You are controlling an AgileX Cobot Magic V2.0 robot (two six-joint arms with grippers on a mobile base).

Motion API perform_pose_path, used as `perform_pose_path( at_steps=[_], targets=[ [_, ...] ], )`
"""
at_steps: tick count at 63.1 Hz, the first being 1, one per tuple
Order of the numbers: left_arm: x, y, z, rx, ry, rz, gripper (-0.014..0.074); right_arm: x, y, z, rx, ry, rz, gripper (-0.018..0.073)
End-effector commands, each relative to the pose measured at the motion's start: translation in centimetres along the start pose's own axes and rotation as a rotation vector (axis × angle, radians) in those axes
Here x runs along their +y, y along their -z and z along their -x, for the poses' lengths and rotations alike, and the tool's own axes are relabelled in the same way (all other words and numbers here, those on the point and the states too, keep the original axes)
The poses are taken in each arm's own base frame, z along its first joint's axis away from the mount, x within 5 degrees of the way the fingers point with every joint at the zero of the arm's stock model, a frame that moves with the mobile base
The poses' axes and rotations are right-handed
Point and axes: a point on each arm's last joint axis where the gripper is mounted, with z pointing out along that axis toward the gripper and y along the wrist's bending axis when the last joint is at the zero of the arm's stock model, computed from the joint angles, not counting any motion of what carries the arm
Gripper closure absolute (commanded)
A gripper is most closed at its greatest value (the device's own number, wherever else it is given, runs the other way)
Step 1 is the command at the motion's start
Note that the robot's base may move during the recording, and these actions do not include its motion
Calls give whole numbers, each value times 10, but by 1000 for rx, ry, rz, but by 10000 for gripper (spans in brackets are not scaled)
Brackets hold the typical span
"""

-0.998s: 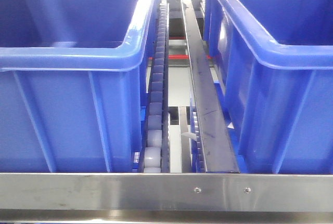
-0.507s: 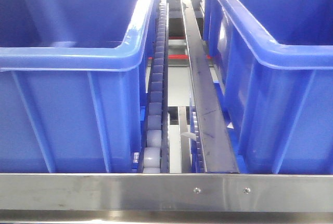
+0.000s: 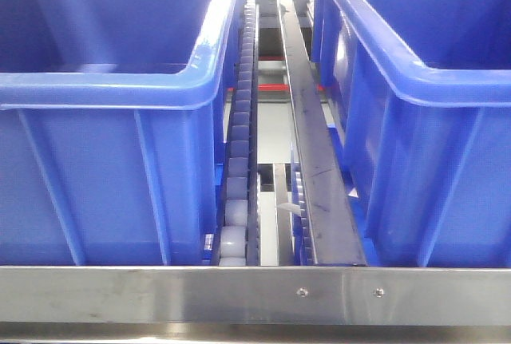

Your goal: Pick and sort blue part to right shelf

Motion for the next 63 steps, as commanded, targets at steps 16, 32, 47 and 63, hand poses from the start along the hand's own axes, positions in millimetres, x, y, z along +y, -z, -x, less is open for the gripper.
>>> perform_pose_path(
  at_steps=[16, 32, 47, 63],
  targets=[
    [0, 1, 1, -88, 12, -12, 472, 1, 1, 16, -101, 26, 2, 528],
    [0, 1, 1, -88, 12, -12, 472, 6, -4, 7, -91, -53, 38, 528],
    [0, 1, 1, -88, 12, -12, 472, 5, -23, -32, -146, -79, -27, 528],
    [0, 1, 1, -88, 12, -12, 472, 2, -39, -78, -203, -40, -45, 528]
  ],
)
